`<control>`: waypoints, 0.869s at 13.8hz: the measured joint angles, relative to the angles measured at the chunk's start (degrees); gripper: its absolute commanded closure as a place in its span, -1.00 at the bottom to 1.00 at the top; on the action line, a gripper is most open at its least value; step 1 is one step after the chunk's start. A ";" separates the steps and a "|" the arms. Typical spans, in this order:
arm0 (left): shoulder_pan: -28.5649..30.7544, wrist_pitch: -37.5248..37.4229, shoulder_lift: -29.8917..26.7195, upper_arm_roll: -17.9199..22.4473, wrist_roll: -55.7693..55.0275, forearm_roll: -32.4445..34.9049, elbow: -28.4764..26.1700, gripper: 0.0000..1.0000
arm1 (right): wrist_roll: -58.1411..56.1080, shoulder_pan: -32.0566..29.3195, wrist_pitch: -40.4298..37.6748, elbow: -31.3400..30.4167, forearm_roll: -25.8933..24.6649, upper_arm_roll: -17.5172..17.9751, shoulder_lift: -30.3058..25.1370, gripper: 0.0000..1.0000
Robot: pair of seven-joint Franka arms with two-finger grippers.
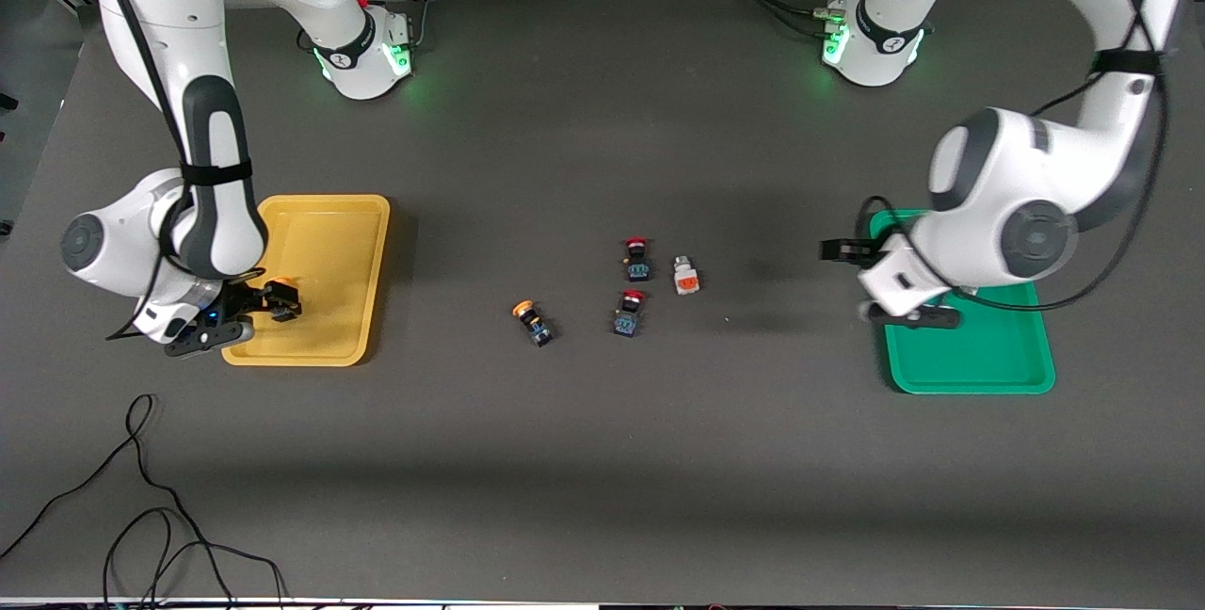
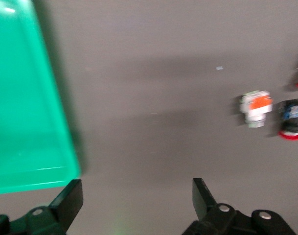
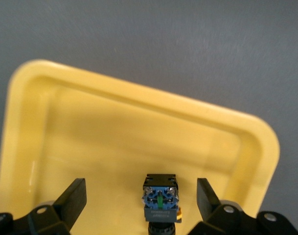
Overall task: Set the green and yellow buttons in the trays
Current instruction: 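Release the yellow button in the tray while the left gripper grasps the orange switch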
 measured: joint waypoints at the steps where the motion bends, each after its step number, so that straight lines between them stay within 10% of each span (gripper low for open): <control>1: -1.57 1.87 1.08 -0.02 -2.85 -0.52 0.24 -1.00 | 2.68 0.49 -3.20 2.72 -2.47 -1.05 -0.22 -0.99; 6: -12.61 17.04 9.57 -0.08 -19.79 -0.70 0.31 -1.00 | 18.22 2.14 -21.98 19.93 -13.24 -1.77 -1.51 -0.99; 12: -19.37 29.02 18.83 0.32 -26.25 0.41 0.38 -1.00 | 27.25 13.27 -23.77 24.69 -13.57 0.69 0.28 -0.99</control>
